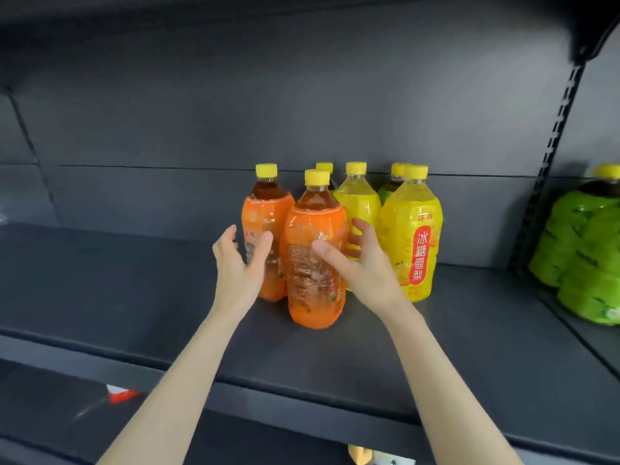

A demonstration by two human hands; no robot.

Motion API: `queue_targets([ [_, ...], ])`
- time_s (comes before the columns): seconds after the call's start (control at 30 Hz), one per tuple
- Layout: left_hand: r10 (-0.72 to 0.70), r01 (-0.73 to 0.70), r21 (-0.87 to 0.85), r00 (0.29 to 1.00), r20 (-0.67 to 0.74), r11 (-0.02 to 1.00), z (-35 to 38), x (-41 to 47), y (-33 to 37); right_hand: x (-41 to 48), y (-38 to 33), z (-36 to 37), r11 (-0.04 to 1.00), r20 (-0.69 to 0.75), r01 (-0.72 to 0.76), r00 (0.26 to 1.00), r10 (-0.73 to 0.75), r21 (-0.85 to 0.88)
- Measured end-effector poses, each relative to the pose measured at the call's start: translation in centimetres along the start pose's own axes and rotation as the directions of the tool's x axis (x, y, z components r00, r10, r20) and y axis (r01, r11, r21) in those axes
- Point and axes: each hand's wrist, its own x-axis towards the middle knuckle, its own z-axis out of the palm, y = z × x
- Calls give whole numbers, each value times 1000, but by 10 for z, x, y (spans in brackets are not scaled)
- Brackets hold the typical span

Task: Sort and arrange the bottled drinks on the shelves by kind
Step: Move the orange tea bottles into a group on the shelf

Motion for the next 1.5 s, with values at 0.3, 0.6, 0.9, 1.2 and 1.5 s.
queue_targets([
  [0.3, 48, -18, -113, 963, 264, 993, 3, 50, -19, 8, 5, 16, 998, -19, -8, 1000, 7, -62],
  [0.6, 104, -7, -239, 912, 396, 971, -30, 33, -22, -10, 1, 39, 917, -436, -193, 900, 24, -348],
  [0.9, 77, 207, -399, 805, 589, 893, -56, 13, -30, -50, 7, 68, 995, -447, -76, 890, 96, 63],
  [1.2, 32, 157, -363, 885, 464, 919, -47, -14, -23, -41, 18, 63, 969, -383, -73, 910, 161, 235],
  [1.5, 68, 106, -377, 905, 420, 920, -54, -30, -16, -65, 7, 63, 981, -434, -79, 889, 149, 175],
])
